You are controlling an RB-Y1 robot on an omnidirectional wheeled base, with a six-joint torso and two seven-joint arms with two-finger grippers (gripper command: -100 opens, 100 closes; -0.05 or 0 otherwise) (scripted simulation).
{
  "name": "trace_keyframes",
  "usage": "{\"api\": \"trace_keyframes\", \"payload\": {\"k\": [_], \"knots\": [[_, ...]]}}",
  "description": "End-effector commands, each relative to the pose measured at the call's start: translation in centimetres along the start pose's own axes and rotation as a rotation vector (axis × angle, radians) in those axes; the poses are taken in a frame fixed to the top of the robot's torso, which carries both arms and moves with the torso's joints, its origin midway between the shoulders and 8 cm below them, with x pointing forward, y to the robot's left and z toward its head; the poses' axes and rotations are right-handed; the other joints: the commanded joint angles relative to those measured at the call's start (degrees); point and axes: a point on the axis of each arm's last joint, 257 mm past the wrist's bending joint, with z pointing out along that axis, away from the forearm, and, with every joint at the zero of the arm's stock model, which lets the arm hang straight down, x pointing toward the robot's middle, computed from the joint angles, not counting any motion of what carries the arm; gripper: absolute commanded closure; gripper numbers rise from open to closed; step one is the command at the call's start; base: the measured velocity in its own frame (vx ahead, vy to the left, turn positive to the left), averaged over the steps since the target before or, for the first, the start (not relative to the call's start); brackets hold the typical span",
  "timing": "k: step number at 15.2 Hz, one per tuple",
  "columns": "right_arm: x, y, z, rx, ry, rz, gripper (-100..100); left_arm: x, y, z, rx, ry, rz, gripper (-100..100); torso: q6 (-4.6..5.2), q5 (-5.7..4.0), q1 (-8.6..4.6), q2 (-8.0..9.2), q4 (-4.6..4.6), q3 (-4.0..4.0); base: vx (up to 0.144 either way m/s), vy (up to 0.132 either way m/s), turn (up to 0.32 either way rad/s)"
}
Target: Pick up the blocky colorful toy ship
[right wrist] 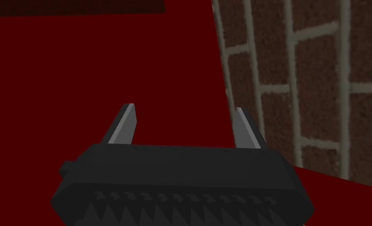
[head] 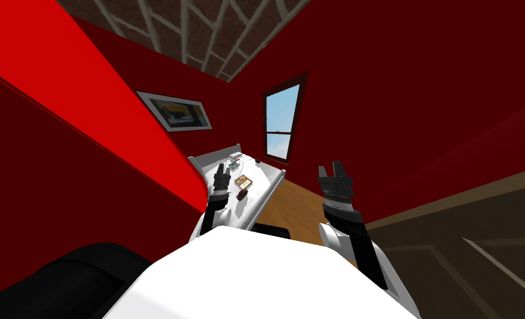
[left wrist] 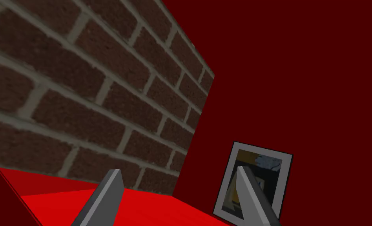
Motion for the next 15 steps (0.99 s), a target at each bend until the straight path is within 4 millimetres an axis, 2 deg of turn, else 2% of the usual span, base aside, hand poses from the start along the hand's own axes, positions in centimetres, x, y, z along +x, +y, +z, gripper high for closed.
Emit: {"api": "trace_keyframes", "payload": {"k": [1, 2, 4, 5, 6, 7, 9, 10, 12, 13, 14, 15], "knots": [[0.0, 0.0, 0.0, 0.0, 0.0, 0.0, 0, 0.3, 0.6, 0.0, -0.014, 0.038, 0.018, -100, 0.0, 0.0, 0.0, 0.0, 0.0, 0.0, 0.01, -0.002, 0.004], [0.0, 0.0, 0.0, 0.0, 0.0, 0.0, 0, 0.3, 0.6, 0.0, -0.014, 0.038, 0.018, -100, 0.0, 0.0, 0.01, -0.02, 0.0, -0.01, 0.016, -0.002, 0.005], [0.0, 0.0, 0.0, 0.0, 0.0, 0.0, 0, 0.4, 2.2, -0.1, -0.051, 0.082, 0.04, -100, 0.0, 0.0, 0.02, -0.08, -0.02, -0.04, 0.034, -0.007, 0.007], [0.0, 0.0, 0.0, 0.0, 0.0, 0.0, 0, 0.5, 2.2, -0.1, -0.05, 0.088, 0.043, -100, 0.0, 0.0, 0.01, -0.13, -0.03, -0.07, 0.044, -0.005, 0.01], [0.0, 0.0, 0.0, 0.0, 0.0, 0.0, 0, 0.4, 3.3, -0.2, -0.078, 0.109, 0.055, -100, 0.0, 0.0, 0.01, -0.16, -0.04, -0.09, 0.047, -0.001, 0.01], [0.0, 0.0, 0.0, 0.0, 0.0, 0.0, 0, 0.4, 3.3, -0.2, -0.078, 0.109, 0.055, -100, 0.0, 0.01, 0.02, -0.19, -0.04, -0.11, 0.049, -0.001, 0.006], [0.0, 0.0, 0.0, 0.0, 0.0, 0.0, 0, -0.1, 6.1, -0.4, -0.148, 0.139, 0.076, -100, 0.0, 0.01, 0.01, -0.23, -0.05, -0.13, 0.064, -0.009, 0.012], [0.0, 0.0, 0.0, 0.0, 0.0, 0.0, 0, -0.1, 6.1, -0.4, -0.147, 0.14, 0.077, -100, 0.0, 0.01, 0.01, -0.29, -0.06, -0.17, 0.078, -0.005, 0.012], [0.0, 0.0, 0.0, 0.0, 0.0, 0.0, 0, -1.0, 9.4, -0.8, -0.231, 0.155, 0.096, -100, 0.0, 0.01, 0.01, -0.34, -0.08, -0.19, 0.086, -0.008, 0.017], [0.0, 0.0, 0.0, 0.0, 0.0, 0.0, 0, -1.0, 9.5, -0.9, -0.236, 0.154, 0.096, -100, 0.0, 0.01, 0.01, -0.4, -0.09, -0.23, 0.097, -0.013, 0.012], [0.0, 0.0, 0.0, 0.0, 0.0, 0.0, 0, -1.8, 11.4, -1.2, -0.287, 0.156, 0.105, -100, -0.01, 0.0, -0.01, -0.42, -0.1, -0.24, 0.101, -0.023, 0.016], [0.0, 0.0, 0.0, 0.0, 0.0, 0.0, 0, -1.8, 11.4, -1.2, -0.287, 0.156, 0.105, -100, -0.01, 0.0, -0.05, -0.44, -0.1, -0.25, 0.087, -0.024, 0.015]]}}
